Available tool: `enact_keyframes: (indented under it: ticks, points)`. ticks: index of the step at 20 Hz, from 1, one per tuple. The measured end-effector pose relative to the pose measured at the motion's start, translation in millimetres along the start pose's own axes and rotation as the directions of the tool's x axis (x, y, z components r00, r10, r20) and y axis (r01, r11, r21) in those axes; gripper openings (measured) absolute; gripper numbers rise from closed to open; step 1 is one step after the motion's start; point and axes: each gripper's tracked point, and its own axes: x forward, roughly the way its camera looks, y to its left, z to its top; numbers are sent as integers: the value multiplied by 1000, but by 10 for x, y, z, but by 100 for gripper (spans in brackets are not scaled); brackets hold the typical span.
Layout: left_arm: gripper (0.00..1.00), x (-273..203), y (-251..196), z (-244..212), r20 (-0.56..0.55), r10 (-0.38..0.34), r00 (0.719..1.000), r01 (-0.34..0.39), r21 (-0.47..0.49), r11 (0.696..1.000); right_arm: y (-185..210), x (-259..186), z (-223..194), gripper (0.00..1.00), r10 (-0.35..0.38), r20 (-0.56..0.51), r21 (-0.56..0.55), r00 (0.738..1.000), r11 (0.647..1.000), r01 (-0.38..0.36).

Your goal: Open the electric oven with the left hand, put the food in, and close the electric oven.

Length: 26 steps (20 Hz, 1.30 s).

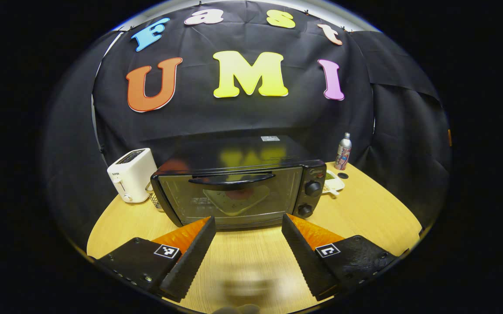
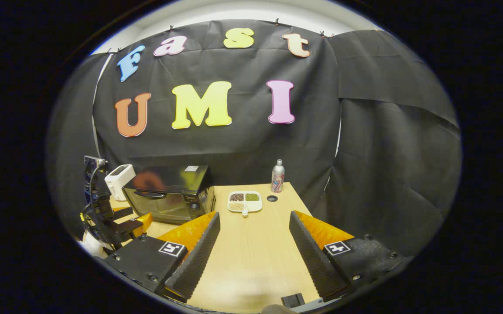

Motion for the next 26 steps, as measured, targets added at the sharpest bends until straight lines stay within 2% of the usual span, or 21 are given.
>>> enact_keyframes:
  ticks: [2,3,4,6,9,11,12,13,16,20,26]
  points:
    - [98,-226,-8,122,28,13,1000,-12,-10,1000,21,-109,49,100,25,18,2,1000,1000,-25]
    - [98,-389,-47,232,44,10,999,-9,-29,1000,11,-192,113,96,35,38,1,999,999,-35]
    - [97,-546,-74,339,63,13,998,-10,-40,999,-29,-269,182,100,44,61,1,997,999,-44]
    - [98,-919,-62,658,138,50,989,-47,-30,998,-91,-430,301,96,77,102,8,992,997,-78]
    - [97,-1604,-118,1115,269,114,956,-116,-7,993,-324,-714,461,96,107,161,3,981,994,-109]
    - [100,-2055,-247,1266,322,135,937,-136,-20,990,-498,-924,563,96,123,204,-20,971,992,-121]
    - [97,-2263,-330,1323,340,139,930,-139,-23,990,-595,-1039,567,100,127,221,-32,967,992,-123]
    - [97,-2456,-401,1349,353,145,925,-147,-21,989,-690,-1140,611,96,128,243,-36,962,992,-122]
    - [96,-2927,-552,1404,394,174,902,-172,-41,984,-904,-1381,657,96,135,299,-40,945,991,-129]
    - [96,-3298,-671,1343,417,211,884,-209,-52,977,-1045,-1551,530,96,160,311,-64,937,987,-147]
    - [96,-3477,-843,1166,402,210,891,-207,-52,977,-1094,-1642,280,96,201,264,-48,943,980,-195]
